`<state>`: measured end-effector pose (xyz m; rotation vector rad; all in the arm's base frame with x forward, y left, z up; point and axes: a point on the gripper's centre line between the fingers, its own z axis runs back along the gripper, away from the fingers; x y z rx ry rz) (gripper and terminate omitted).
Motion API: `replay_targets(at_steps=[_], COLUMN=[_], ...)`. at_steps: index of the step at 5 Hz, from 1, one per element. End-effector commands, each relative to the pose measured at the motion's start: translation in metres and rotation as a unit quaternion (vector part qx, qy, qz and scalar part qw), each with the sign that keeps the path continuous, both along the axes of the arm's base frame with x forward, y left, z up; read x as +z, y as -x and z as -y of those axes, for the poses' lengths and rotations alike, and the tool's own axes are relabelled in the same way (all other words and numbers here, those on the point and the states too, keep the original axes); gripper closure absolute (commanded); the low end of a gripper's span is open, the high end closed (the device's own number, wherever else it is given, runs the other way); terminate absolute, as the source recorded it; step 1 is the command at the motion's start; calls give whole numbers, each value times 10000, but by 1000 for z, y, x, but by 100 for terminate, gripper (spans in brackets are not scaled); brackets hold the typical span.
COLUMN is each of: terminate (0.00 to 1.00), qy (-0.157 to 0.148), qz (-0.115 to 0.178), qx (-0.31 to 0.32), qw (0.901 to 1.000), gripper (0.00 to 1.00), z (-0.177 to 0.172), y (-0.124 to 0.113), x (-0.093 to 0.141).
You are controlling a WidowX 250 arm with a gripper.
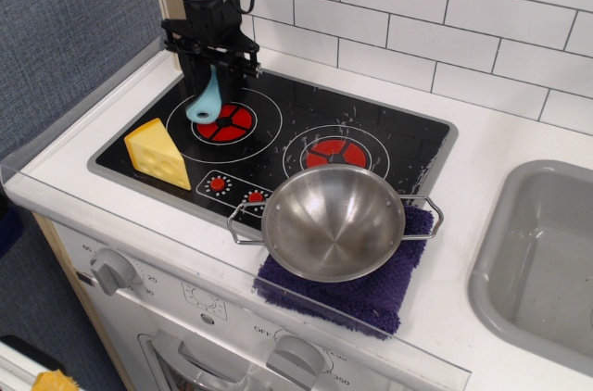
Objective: Put the brush above the cheese.
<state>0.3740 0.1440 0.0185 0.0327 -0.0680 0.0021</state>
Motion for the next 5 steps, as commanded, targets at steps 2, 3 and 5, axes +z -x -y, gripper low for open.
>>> replay_targets(at_steps=[2,3,5], terminate=[0,0,100], qy=[-70,-15,-15], qz=[621,524,524], qx=[-191,-311,-311], qw=[9979,9981,9981], gripper=[0,0,0], z=[1,7,7], y=[2,7,7], x=[77,78,78])
